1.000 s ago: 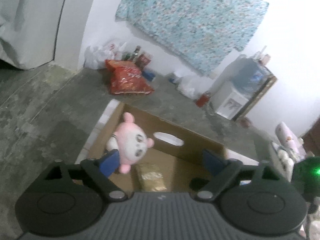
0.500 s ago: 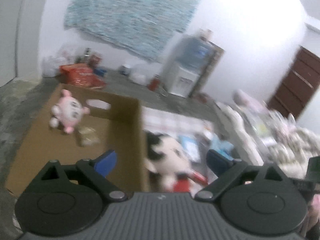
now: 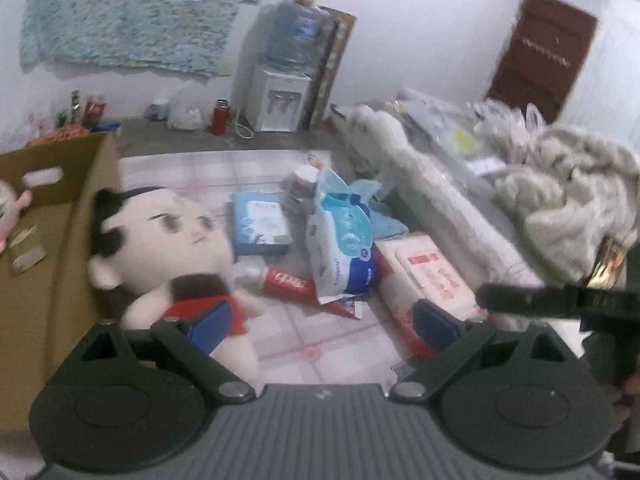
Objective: Organize soft objects
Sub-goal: 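Move both tools back over the items on the bed, then grasp the blue-and-white water-wipes pack with the left tool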
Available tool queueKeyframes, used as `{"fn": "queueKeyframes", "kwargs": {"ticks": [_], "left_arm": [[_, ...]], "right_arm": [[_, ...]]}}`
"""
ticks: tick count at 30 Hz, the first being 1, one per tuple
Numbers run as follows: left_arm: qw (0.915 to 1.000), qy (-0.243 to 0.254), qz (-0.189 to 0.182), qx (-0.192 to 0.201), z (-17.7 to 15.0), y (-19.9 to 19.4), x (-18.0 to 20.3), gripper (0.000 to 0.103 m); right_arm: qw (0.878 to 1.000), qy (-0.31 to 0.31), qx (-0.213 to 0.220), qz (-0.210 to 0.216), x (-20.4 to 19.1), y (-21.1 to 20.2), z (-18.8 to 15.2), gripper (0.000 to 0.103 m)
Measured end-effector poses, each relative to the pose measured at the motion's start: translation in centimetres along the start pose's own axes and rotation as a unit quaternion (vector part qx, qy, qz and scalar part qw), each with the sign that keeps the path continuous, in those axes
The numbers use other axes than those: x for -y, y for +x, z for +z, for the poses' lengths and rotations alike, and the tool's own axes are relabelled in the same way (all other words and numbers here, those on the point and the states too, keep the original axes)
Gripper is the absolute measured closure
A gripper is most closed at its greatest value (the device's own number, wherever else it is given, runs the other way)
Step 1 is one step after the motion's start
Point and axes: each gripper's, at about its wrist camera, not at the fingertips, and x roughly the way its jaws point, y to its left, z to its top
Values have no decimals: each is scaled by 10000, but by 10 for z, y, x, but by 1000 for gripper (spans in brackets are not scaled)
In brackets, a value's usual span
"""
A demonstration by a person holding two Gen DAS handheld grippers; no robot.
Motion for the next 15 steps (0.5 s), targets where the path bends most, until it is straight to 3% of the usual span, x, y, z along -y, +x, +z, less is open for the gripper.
{"fn": "queueKeyframes", "kwargs": {"ticks": [4, 8, 15], "left_arm": [[9998, 179, -48, -85, 18, 49, 14, 5], [9994, 205, 237, -176, 39, 99, 19, 5], [9978, 188, 368, -527, 65, 175, 28, 5]], "right_arm": [[9996, 186, 150, 147, 8, 32, 26, 25], [9973, 488, 485, 262, 24, 48, 47, 27], [9937, 629, 923, 54, 47, 67, 63, 26]]}}
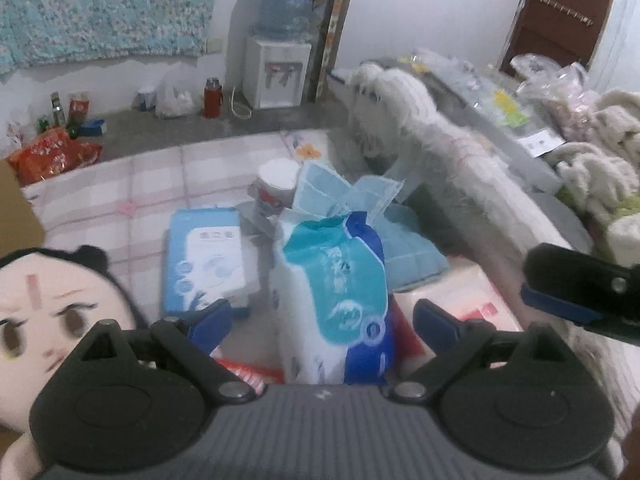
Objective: Organize soft objects
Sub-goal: 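Grasp the blue-and-white water-wipes pack with the left tool, then grasp the red toothpaste tube with the right tool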
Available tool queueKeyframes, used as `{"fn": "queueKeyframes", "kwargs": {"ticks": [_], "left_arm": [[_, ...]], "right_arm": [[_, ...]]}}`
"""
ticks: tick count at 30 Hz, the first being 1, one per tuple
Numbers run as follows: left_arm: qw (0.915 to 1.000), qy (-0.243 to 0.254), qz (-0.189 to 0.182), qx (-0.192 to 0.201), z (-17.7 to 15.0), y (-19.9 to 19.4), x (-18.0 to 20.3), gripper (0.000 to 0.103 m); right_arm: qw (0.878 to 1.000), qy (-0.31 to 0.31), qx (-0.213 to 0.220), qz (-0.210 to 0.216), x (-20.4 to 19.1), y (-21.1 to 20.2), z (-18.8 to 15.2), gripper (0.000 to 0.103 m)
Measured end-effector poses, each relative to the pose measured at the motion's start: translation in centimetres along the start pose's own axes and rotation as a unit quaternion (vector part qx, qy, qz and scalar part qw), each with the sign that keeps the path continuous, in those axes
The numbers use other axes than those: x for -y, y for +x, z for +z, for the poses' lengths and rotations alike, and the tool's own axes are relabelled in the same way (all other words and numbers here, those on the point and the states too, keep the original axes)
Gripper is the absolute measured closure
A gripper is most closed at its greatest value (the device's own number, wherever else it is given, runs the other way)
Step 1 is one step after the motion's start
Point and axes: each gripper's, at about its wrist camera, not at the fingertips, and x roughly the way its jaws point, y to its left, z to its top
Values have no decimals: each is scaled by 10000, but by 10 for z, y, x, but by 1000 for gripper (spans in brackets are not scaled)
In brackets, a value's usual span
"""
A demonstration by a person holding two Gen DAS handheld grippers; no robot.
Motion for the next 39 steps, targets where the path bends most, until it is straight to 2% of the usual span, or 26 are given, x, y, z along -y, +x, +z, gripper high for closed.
{"fn": "queueKeyframes", "kwargs": {"ticks": [6, 9, 11, 14, 15, 17, 23, 29, 33, 35, 37, 39], "left_arm": [[9989, -119, 172, -413, 7, 45, 7, 6], [9984, -159, 232, -488, 5, 54, 4, 13], [9984, -225, 140, -504, 5, 57, 0, 23], [9982, -320, 17, -515, 6, 55, -4, 27], [9982, -330, 14, -505, 6, 54, -5, 34], [9979, -421, -69, -493, 6, 51, -7, 37], [9966, -707, -165, -394, 10, 17, -20, 39], [9936, -960, -585, 122, 17, -60, -43, 39], [9918, -1002, -679, 407, 16, -103, -57, 40], [9905, -1078, -686, 510, 13, -119, -65, 40], [9891, -1164, -666, 615, 10, -132, -74, 40], [9867, -1284, -694, 717, 6, -143, -83, 40]], "right_arm": [[9999, -103, 51, -103, 12, 17, 6, 26], [9998, -112, 30, -167, 18, 23, 6, 26], [9997, -122, 29, -217, 21, 24, 5, 26], [9996, -112, 38, -254, 24, 22, 3, 26], [9996, -111, 33, -268, 25, 20, 2, 26], [9995, -133, 21, -297, 26, 19, 1, 26], [9987, -322, -27, -391, 19, 8, -4, 26], [9939, -968, -341, -396, 0, 3, -8, 26], [9788, -1812, -917, -276, -25, 21, -15, 26], [9643, -2327, -1258, -123, -42, 38, -22, 27], [9487, -2742, -1573, -74, -56, 59, -30, 32], [9299, -3117, -1954, -35, -67, 86, -39, 45]]}}
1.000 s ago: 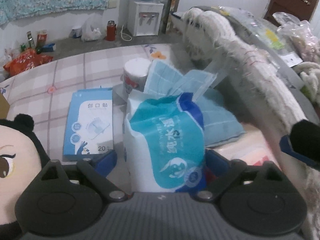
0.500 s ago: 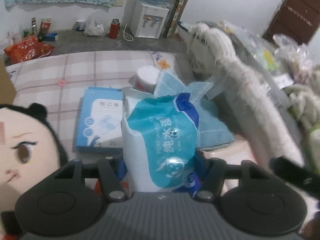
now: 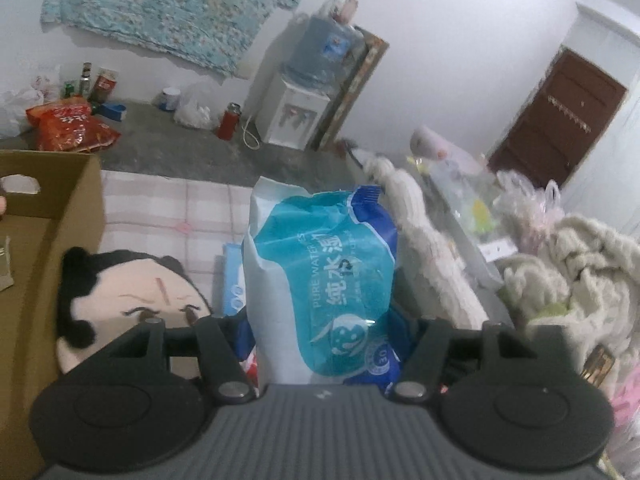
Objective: Organize soft objects
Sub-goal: 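Grasp the red toothpaste tube with the right tool, then carry the wipes pack into the box and open the left tool while the right tool carries the toothpaste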
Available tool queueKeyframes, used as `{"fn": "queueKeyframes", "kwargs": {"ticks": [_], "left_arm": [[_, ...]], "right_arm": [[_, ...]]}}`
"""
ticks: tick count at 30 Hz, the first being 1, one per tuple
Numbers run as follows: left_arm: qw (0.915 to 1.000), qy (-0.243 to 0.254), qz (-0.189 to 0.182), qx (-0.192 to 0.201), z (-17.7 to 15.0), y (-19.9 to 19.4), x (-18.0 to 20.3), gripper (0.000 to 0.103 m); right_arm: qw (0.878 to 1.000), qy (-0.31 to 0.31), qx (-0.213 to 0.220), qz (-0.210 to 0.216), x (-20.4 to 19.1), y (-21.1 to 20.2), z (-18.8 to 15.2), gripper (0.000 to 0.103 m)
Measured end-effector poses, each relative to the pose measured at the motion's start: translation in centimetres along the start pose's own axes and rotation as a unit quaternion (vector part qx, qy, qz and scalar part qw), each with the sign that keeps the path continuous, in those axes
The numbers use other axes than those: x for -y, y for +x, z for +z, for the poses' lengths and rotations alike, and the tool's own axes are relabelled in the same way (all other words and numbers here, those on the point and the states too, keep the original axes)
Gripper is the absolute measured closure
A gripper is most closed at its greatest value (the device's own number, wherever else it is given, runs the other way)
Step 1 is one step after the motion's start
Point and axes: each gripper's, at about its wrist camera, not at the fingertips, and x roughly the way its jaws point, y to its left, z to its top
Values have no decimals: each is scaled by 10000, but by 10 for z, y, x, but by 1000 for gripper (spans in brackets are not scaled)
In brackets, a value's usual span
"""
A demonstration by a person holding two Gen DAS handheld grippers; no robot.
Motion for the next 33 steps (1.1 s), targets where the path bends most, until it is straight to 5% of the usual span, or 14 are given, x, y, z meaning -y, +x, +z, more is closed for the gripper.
{"fn": "queueKeyframes", "kwargs": {"ticks": [9, 18, 23, 33], "left_arm": [[9989, -362, -127, 259, -1, -33, -26, 40], [9973, -563, -263, 389, -4, -47, -48, 40], [9965, -666, -252, 432, -9, -53, -51, 40], [9958, -624, -227, 633, -22, -88, -44, 40]], "right_arm": [[9928, -509, -1065, 215, -15, 95, 19, 64], [9874, 63, -1564, -213, -25, 82, 2, 64], [9881, -350, -1386, -562, -43, 84, -1, 71], [9938, 992, -286, -424, -43, 3, -26, 75]]}}
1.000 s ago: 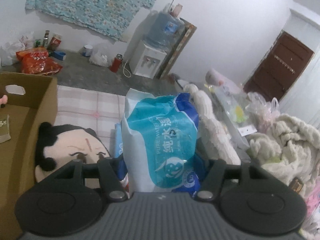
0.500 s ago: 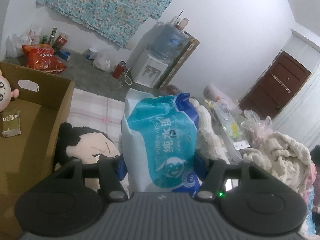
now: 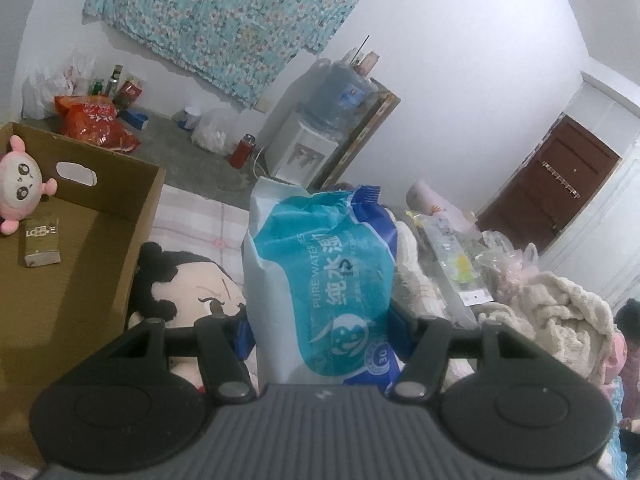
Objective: Organize soft objects
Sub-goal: 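Carry the wipes pack into the box and open the left tool while the right tool carries the toothpaste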
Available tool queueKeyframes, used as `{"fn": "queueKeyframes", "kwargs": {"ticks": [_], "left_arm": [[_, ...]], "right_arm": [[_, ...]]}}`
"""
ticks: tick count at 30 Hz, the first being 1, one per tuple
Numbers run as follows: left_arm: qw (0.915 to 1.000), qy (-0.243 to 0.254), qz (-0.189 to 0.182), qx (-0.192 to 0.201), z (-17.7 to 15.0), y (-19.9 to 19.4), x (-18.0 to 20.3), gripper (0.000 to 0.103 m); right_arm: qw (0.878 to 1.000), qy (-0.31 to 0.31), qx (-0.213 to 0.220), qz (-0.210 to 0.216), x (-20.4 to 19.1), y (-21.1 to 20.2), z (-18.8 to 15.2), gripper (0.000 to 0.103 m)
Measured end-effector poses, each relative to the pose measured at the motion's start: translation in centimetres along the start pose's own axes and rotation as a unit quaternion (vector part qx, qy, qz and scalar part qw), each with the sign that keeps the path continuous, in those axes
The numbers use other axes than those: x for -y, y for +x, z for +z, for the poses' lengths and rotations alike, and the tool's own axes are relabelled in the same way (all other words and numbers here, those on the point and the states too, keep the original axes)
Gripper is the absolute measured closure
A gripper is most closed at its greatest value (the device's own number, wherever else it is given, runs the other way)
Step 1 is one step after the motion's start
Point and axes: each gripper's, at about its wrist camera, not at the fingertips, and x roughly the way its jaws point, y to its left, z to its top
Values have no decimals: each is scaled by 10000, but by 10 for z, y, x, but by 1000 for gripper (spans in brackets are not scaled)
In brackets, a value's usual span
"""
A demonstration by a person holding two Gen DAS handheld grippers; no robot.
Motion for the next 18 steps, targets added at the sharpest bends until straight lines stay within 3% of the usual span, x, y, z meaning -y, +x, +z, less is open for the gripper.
{"fn": "queueKeyframes", "kwargs": {"ticks": [9, 18], "left_arm": [[9990, 100, 163, 394, -6, -66, 9, 40], [9952, 102, 391, 893, 6, -139, -1, 39]], "right_arm": [[9921, 576, 1001, 481, -19, -94, -25, 76], [9775, 413, 1528, 1392, -73, -137, -6, 76]]}}
